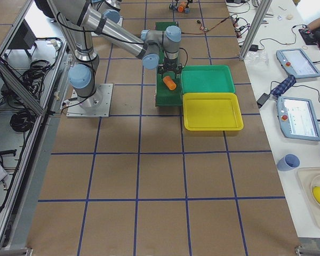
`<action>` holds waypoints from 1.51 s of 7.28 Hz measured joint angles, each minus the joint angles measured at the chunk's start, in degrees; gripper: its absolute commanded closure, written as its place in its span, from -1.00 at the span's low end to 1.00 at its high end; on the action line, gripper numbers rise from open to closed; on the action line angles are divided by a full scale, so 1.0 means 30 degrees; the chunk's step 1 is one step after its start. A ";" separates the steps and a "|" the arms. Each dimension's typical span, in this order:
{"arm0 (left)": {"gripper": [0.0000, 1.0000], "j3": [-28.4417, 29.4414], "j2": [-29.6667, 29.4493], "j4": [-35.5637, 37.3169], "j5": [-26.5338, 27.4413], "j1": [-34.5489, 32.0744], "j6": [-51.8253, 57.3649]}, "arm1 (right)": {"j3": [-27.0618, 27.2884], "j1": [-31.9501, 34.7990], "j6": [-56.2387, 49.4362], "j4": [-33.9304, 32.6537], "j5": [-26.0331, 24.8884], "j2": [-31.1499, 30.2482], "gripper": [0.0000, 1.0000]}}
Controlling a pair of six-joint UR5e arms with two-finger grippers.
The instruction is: Sort buttons by color to trays
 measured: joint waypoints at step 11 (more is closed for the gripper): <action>-1.00 0.0219 0.0380 0.0112 0.0648 0.0669 -0.0098 | 0.0044 0.0274 0.0240 0.0126 0.0000 0.0006 -0.75</action>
